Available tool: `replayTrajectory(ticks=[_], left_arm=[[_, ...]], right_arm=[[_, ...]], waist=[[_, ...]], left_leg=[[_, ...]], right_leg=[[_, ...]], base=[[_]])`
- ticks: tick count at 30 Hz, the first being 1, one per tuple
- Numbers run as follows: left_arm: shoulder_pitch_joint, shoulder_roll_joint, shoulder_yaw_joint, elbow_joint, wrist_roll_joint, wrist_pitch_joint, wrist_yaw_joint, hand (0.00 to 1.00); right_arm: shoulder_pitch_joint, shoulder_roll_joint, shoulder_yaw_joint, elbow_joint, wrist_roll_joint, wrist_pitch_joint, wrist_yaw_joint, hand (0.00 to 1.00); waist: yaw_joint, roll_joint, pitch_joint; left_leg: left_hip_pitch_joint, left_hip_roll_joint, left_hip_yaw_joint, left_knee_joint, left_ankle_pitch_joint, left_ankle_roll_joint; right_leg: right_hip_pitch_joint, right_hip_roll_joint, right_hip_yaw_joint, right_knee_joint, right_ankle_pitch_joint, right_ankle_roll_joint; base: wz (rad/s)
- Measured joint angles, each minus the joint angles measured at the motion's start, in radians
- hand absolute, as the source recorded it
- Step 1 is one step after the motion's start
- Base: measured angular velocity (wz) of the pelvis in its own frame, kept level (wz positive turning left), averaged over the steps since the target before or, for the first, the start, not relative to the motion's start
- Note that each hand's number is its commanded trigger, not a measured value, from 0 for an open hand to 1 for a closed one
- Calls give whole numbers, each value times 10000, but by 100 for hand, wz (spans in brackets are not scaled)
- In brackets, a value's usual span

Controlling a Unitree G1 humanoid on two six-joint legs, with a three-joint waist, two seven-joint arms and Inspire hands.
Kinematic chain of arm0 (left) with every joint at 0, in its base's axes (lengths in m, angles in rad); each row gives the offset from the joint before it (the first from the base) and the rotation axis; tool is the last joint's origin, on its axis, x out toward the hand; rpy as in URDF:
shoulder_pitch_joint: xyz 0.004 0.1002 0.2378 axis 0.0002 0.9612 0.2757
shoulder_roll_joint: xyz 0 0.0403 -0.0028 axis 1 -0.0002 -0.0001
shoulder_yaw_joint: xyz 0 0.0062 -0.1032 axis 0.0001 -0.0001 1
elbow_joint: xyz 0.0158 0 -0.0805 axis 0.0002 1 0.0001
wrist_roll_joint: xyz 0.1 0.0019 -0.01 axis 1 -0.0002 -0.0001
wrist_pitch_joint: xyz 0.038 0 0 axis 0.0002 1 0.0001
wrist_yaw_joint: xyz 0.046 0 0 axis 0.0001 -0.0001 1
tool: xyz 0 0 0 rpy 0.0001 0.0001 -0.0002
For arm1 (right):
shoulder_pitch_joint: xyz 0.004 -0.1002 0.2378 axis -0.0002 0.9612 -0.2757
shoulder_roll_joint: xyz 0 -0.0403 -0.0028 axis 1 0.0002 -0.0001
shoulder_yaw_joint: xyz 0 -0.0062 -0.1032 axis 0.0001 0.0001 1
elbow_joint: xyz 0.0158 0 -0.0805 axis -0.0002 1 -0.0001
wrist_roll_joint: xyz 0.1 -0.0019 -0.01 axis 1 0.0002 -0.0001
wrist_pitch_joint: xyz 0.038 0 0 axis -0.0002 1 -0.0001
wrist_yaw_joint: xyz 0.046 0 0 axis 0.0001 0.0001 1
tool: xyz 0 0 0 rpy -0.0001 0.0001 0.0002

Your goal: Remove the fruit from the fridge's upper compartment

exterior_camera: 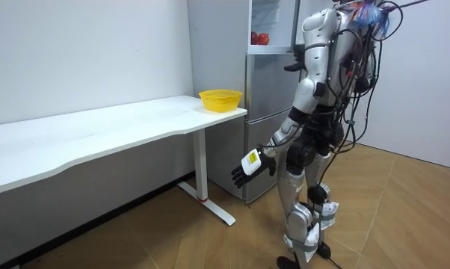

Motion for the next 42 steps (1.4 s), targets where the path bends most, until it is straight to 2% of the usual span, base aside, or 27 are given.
replayTrajectory(ticks=[5, 7, 9, 14, 15, 17, 19, 22, 26, 28, 31, 33, 36, 39, 42], left_arm=[[-123, 143, -2, 414, 91, 18, -73, 0], [-79, 273, 3, 469, 110, 43, -133, 0], [-29, 355, 32, 476, 215, 203, -264, 0], [40, 296, 36, 450, 855, 478, -433, 0], [37, 296, 50, 454, 895, 529, -433, 0], [11, 296, 79, 451, 963, 563, -433, 0], [-41, 297, 128, 423, 1120, 614, -433, 0], [-37, 267, 172, 426, 1358, 712, -443, 0], [-70, 263, 262, 468, 1734, 931, -539, 0], [-60, 263, 270, 465, 1737, 1097, -564, 0], [-56, 260, 271, 442, 1737, 1334, -645, 0], [-78, 245, 355, 391, 1828, 1468, -781, 0], [-160, 223, 515, 366, 1998, 1479, -848, 0], [-203, 213, 574, 365, 2102, 1502, -964, 0], [-227, 205, 646, 325, 2106, 1603, -1170, 0]], right_arm=[[-577, -41, 302, -409, -267, -162, -260, 0], [-702, -145, 407, -398, -110, -206, -323, 0], [-935, -410, 416, -390, 95, -204, -323, 0], [-1429, -518, 389, -384, 545, -203, -312, 0], [-1507, -586, 382, -384, 668, -200, -311, 0], [-1668, -770, 273, -334, 725, -197, -291, 0], [-1816, -906, 111, -334, 830, -197, -294, 0], [-2427, -1264, -167, -79, 1333, -202, -328, 0], [-3272, -1593, -653, 638, 2160, -180, -423, 0], [-3409, -1593, -803, 786, 2385, -177, -437, 0], [-3424, -1593, -861, 907, 2551, 23, -386, 0], [-3733, -1598, -870, 1326, 2658, 167, -175, 0], [-4142, -1685, -962, 1760, 2657, 327, 42, 0], [-4492, -2044, -983, 2138, 2655, 392, 57, 0], [-4897, -2051, -1078, 2451, 2654, 510, 72, 0]], waist=[[219, -99, 28], [288, -157, 42], [305, -237, 91], [477, -358, 50], [474, -415, 15], [473, -439, 17], [488, -498, -17], [529, -569, 48], [561, -644, 77], [622, -672, 76], [636, -688, 69], [653, -683, 69], [683, -651, 68], [715, -691, 60], [771, -763, 52]], left_leg=[[77, 16, -18, -3, 0, 1], [104, 21, -50, -3, 0, 1], [100, 22, -63, -2, 1, 1], [120, 20, -69, 2, 1, 1], [121, 17, -129, 2, 1, 1], [123, 2, -231, 10, 1, 1], [122, 1, -285, 21, 1, 1], [149, 5, -345, 52, 1, 1], [178, 12, -349, 74, 1, 1], [176, 13, -360, 76, 1, 1], [146, 11, -379, 102, 1, 1], [129, 10, -382, 117, 1, 1], [89, 10, -432, 125, 1, 2], [6, -16, -582, 141, 19, 17], [-2, -10, -603, 142, 21, 16]], right_leg=[[151, 21, -22, -170, 16, -1], [198, 19, -105, -187, 26, -8], [275, -3, -244, -197, 48, -10], [332, -21, -344, -227, 49, -8], [364, -35, -433, -238, 48, -8], [460, -41, -513, -337, 52, -3], [488, -42, -556, -347, 52, -3], [646, -45, -642, -353, 54, -7], [634, -46, -689, -359, 57, -11], [638, -51, -722, -359, 56, -11], [641, -72, -807, -357, 56, -11], [628, -78, -825, -350, 56, -11], [598, -85, -883, -339, 56, -13], [570, -132, -1058, -350, 48, -23], [574, -119, -1069, -369, 48, -24]], base=[[3], [10], [15], [3], [11], [18], [11], [7], [5], [4], [6], [0], [3], [13], [1]])
